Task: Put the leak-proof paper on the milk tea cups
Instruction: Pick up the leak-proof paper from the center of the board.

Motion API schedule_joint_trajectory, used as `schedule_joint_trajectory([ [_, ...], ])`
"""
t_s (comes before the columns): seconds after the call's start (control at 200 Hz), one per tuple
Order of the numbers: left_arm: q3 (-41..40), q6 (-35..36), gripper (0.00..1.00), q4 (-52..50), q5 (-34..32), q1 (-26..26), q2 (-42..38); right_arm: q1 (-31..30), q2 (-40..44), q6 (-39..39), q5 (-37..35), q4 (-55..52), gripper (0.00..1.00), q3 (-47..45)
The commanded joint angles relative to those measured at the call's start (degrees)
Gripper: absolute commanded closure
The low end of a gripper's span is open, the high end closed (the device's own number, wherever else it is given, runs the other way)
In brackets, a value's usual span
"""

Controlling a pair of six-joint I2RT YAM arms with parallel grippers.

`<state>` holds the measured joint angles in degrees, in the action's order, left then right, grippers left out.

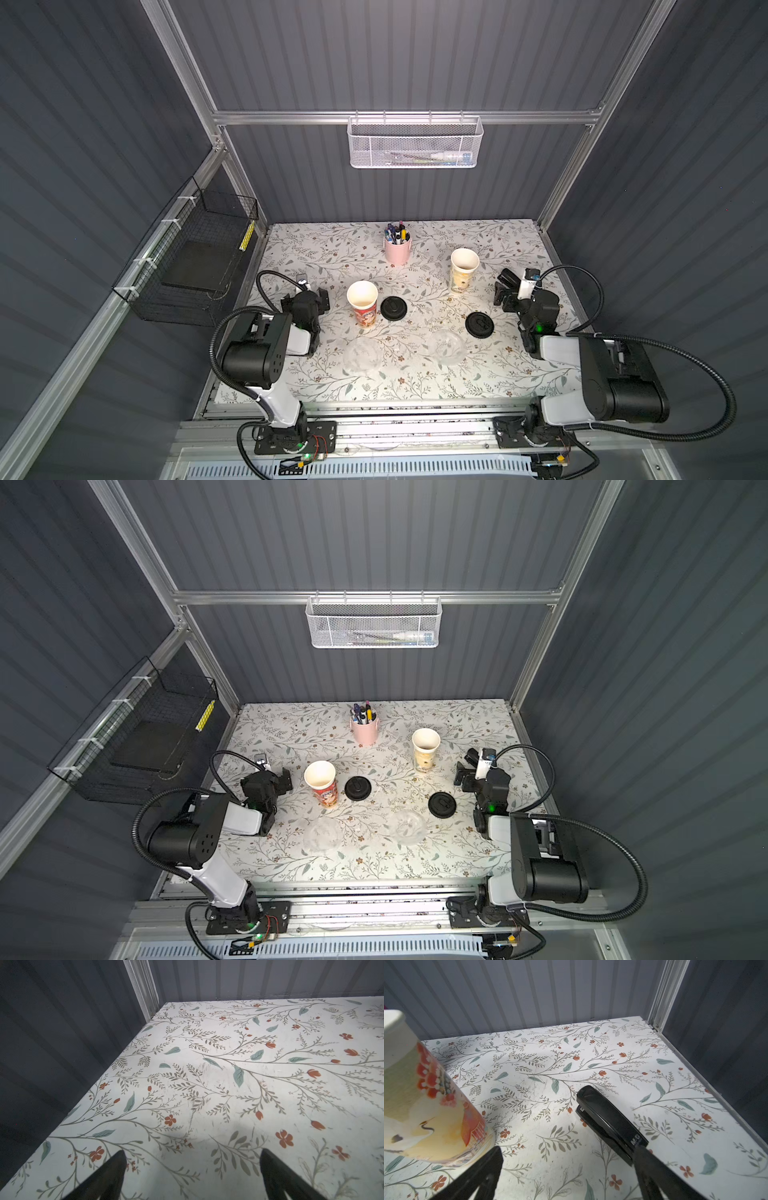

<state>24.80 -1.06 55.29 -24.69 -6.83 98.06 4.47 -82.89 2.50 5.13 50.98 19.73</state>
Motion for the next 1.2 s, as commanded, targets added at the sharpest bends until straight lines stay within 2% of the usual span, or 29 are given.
schedule_joint_trajectory([
  [0.0, 1.0, -0.48, 0.0, 0.52, -0.98, 0.15, 0.82, 0.1, 0.17, -0.22, -0.55, 1.56, 0.01, -0.24],
  [0.806, 0.76, -0.61, 0.0, 0.66, -1.0, 0.15, 0.48, 0.1, 0.3, -0.17, -0.86, 2.28, 0.01, -0.45],
  [0.856, 0.45, -0.89, 0.0, 0.27, -2.35, 0.15, -0.87, 0.08, 3.26, 0.5, -2.48, 0.53, 0.01, -0.71],
  [0.931, -1.65, 0.31, 0.0, 1.02, -0.93, -0.04, -5.06, 0.09, 10.98, 1.38, -5.0, -3.54, 0.01, -2.02],
  [1.021, -1.15, -1.71, 0.0, -7.79, -4.27, -0.38, -14.35, 0.1, 23.25, 5.53, -10.35, -11.04, 0.01, -3.64],
  [1.061, 0.12, -4.53, 0.0, -14.03, -6.15, -0.38, -18.32, 0.1, 28.5, 9.49, -13.54, -19.88, 0.01, -2.47],
  [1.156, 7.59, -13.33, 0.0, -39.06, -7.85, -0.29, -25.3, 0.31, 36.85, 25.63, -23.01, -47.46, 0.01, 5.11],
  [1.196, 12.08, -17.65, 0.0, -50.38, -7.0, -0.29, -26.4, 1.13, 37.93, 29.34, -21.94, -54.68, 0.01, 7.65],
])
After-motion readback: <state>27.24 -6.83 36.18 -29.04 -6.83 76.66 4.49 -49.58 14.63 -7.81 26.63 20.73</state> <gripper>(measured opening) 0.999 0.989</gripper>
